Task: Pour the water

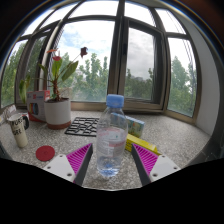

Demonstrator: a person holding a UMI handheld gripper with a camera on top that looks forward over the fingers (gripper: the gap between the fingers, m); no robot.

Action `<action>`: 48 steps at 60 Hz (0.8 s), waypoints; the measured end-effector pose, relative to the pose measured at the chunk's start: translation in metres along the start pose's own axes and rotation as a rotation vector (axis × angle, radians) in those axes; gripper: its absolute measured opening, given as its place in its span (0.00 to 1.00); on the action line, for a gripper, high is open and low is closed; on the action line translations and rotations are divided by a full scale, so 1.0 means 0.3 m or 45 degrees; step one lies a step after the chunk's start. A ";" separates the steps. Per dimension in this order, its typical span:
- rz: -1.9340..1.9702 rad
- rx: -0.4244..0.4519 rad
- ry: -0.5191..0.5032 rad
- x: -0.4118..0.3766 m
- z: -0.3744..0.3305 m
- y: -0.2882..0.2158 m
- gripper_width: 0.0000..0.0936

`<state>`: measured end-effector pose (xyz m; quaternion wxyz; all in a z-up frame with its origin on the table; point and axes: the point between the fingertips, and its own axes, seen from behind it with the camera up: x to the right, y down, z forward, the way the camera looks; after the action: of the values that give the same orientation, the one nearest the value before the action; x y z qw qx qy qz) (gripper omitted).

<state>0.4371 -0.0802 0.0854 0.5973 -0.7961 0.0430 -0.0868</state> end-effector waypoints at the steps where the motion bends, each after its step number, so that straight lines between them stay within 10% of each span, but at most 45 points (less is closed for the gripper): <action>1: 0.002 0.003 -0.007 -0.008 0.017 0.000 0.83; 22: -0.025 0.129 0.012 -0.034 0.114 -0.041 0.35; 36: -0.097 0.145 0.142 -0.020 0.068 -0.113 0.35; 48: -0.438 0.318 0.455 -0.010 -0.075 -0.492 0.34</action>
<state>0.4246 -0.0593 0.2326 0.6504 -0.6838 0.0009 -0.3308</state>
